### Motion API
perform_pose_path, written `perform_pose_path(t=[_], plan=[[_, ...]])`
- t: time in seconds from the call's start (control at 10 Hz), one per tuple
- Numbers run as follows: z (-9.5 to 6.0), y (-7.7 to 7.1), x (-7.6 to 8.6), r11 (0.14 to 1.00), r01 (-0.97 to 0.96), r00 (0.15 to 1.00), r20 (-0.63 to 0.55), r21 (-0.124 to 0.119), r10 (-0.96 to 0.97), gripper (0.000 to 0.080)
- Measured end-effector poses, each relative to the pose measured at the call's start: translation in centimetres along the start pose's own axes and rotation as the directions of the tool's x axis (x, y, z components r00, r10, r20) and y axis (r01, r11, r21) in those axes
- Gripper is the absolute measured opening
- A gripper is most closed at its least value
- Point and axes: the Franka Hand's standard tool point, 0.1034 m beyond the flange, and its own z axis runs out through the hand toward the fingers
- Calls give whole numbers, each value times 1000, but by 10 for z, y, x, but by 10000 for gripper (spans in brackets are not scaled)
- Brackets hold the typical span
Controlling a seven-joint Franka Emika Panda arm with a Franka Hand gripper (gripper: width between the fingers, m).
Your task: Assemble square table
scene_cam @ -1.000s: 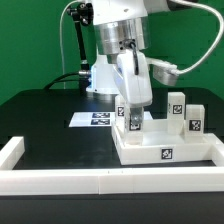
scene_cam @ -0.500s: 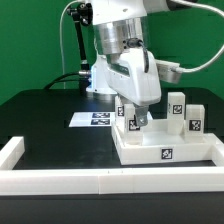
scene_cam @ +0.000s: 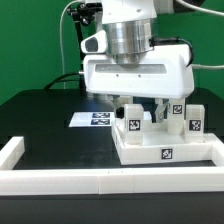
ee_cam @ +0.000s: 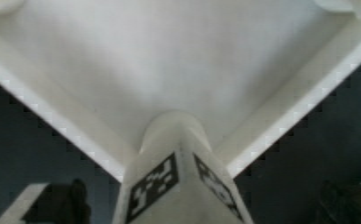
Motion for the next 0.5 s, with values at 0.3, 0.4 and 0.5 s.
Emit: perform_pose_path(t=[0.3,0.4,0.5], plan=[[-4,0,2,973,232,973,-7,-15,-232,649],[-4,2,3,955,296,955,-8,-15,-296,649],[-5,3,4,934,356,934,-13,-16,-356,649]])
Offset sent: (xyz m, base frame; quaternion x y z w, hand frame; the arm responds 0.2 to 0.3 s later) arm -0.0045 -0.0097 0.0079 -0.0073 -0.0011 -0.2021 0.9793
